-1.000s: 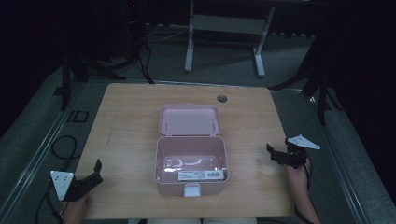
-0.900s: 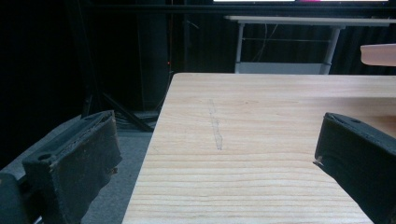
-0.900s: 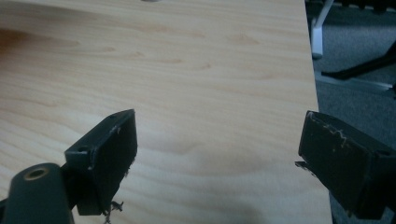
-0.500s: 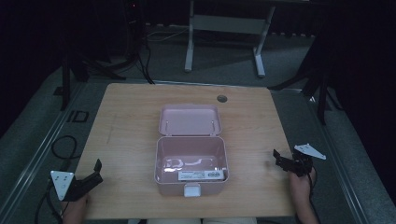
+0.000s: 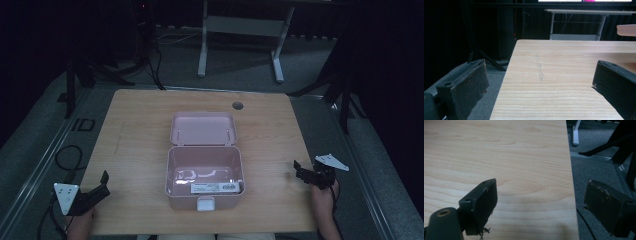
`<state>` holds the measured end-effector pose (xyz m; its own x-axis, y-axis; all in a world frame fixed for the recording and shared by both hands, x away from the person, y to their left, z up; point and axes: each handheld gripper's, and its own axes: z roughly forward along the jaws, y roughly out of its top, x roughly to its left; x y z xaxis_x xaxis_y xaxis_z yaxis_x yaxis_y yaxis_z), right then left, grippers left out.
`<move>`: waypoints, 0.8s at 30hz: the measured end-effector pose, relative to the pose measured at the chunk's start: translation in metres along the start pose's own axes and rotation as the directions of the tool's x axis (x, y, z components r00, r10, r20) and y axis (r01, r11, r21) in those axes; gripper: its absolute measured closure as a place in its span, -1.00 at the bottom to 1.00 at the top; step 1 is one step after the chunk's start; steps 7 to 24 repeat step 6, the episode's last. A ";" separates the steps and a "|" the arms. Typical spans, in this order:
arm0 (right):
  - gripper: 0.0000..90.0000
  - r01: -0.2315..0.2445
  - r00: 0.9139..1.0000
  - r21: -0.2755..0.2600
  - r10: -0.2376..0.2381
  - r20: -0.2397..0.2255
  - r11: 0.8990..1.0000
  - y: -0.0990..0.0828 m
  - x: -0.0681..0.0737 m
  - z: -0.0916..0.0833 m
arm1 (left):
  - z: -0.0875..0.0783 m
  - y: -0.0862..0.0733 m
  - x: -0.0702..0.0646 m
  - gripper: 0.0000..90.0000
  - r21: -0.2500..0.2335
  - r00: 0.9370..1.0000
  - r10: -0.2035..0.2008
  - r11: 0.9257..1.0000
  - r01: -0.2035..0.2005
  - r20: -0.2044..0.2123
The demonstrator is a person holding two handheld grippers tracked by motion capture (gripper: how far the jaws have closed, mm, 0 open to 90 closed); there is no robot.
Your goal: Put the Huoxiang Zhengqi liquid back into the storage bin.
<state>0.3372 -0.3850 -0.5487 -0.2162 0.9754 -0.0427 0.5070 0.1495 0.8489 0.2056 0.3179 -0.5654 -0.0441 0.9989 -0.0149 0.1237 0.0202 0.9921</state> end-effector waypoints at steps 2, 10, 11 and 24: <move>-0.75 -0.003 1.000 0.004 0.003 -0.005 1.000 0.000 -0.001 0.000 | 0.000 0.000 0.000 -0.99 0.000 1.000 -0.001 1.000 0.001 -0.001; -0.75 -0.003 1.000 0.007 0.003 -0.006 1.000 0.000 -0.001 0.001 | 0.000 0.000 0.000 -0.99 0.001 1.000 -0.002 1.000 0.002 0.001; -0.75 -0.003 1.000 0.007 0.003 -0.006 1.000 0.000 -0.001 0.001 | 0.000 0.000 0.000 -0.99 0.001 1.000 -0.002 1.000 0.002 0.001; -0.75 -0.003 1.000 0.007 0.003 -0.006 1.000 0.000 -0.001 0.001 | 0.000 0.000 0.000 -0.99 0.001 1.000 -0.002 1.000 0.002 0.001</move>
